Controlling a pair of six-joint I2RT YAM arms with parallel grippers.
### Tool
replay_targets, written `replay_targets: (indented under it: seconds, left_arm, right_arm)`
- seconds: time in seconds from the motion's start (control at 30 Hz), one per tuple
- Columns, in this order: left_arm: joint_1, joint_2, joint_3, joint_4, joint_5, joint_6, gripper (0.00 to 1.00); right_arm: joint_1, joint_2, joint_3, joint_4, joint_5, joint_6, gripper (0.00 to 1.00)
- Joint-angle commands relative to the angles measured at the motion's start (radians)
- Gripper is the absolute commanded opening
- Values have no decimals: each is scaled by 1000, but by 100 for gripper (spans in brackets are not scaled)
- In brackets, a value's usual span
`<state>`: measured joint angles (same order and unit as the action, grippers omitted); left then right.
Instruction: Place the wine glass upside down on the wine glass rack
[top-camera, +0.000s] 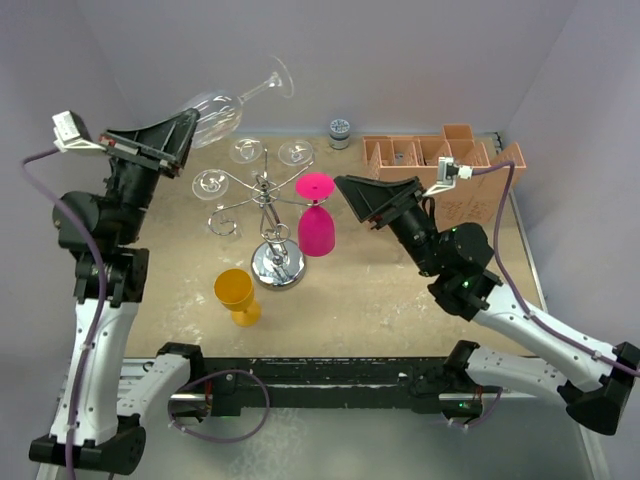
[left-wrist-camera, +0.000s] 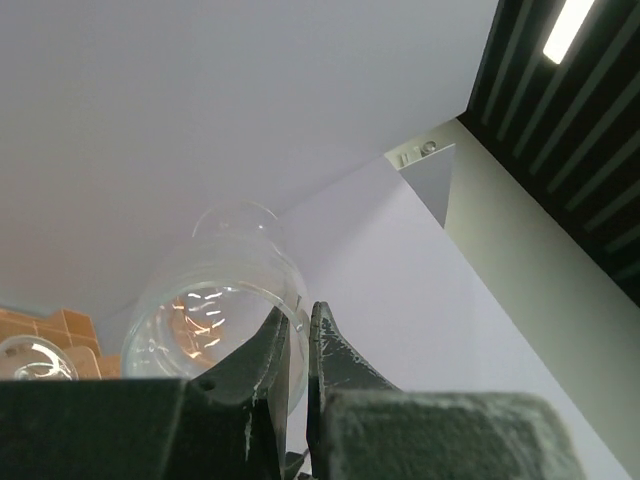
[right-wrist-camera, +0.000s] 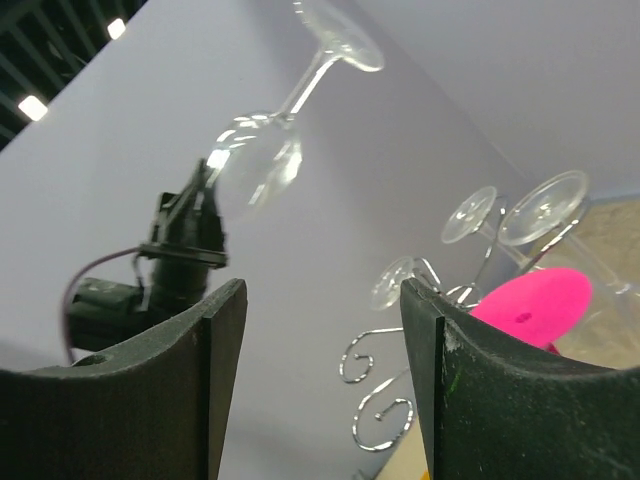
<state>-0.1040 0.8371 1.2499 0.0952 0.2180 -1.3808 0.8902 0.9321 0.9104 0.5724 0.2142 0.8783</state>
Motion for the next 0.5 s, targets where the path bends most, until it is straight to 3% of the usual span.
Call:
replay_targets:
  seconds: [0.0,0.2,0.47]
  left_arm:
    - [7,18,-38,297,32,-154,0]
    - [-39,64,-55,351,7,-173,0]
    - [-309,155,-60,343,-125,-60,0]
  right_arm:
    - [3,25,6,196,-29,124,65]
    - [3,74,59,186,72,217,65]
    - [3,146,207,7,279,294,64]
